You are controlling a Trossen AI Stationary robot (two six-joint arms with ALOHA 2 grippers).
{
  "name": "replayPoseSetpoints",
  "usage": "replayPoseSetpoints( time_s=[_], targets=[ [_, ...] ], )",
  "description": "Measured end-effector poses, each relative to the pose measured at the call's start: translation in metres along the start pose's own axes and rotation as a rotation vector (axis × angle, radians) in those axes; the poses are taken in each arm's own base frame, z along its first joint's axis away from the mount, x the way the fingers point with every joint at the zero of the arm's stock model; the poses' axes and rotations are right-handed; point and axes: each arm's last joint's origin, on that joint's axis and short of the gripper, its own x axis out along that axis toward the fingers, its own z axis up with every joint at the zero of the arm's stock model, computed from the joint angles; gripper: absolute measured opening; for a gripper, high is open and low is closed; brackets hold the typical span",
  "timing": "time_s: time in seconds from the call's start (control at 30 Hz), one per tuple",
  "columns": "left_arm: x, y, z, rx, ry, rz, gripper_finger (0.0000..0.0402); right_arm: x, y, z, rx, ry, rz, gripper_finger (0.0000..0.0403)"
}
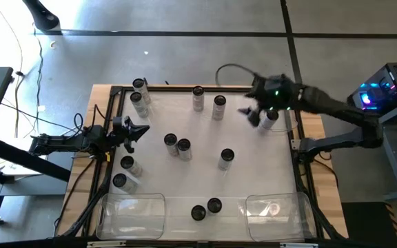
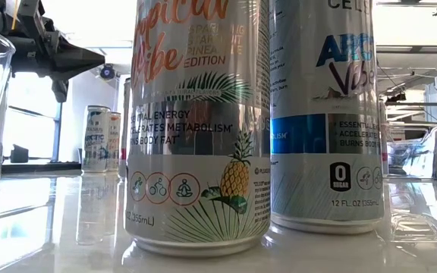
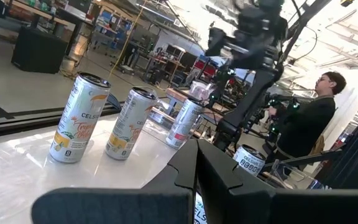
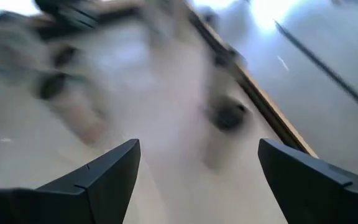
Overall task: Sort soda cans
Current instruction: Put the right white-pink soda can into the top transparent bin
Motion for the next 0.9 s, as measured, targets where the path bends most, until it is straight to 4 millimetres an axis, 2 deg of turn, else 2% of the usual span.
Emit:
replayPoseSetpoints(
  time_s=[0.17,0.33,0.47,0.63,0.8,0.9],
  targets=[
    [0.000,0.000,0.000,0.001,0.001,0.000,0.0001,0.033,0.042,-0.015,-0.121,-0.248,0.248,0.0323],
    [0.000,0.000,0.000,0.010,0.001,0.001,0.0001,0.063,0.067,-0.034,-0.113,-0.408,0.335,0.0323],
    [0.000,0.000,0.000,0.011,0.000,0.001,0.0001,0.091,0.082,-0.037,-0.113,-0.374,0.362,0.0323],
    [0.000,0.000,0.000,0.019,-0.005,0.013,0.0001,0.123,0.095,-0.024,-0.126,-0.284,0.360,0.0323],
    [0.000,0.000,0.000,0.019,-0.005,0.013,0.0001,0.150,0.104,-0.016,-0.140,-0.161,0.349,0.0323],
    [0.000,0.000,0.000,0.020,-0.005,0.013,0.0001,0.164,0.109,-0.010,-0.146,-0.144,0.347,0.0323]
  ],
)
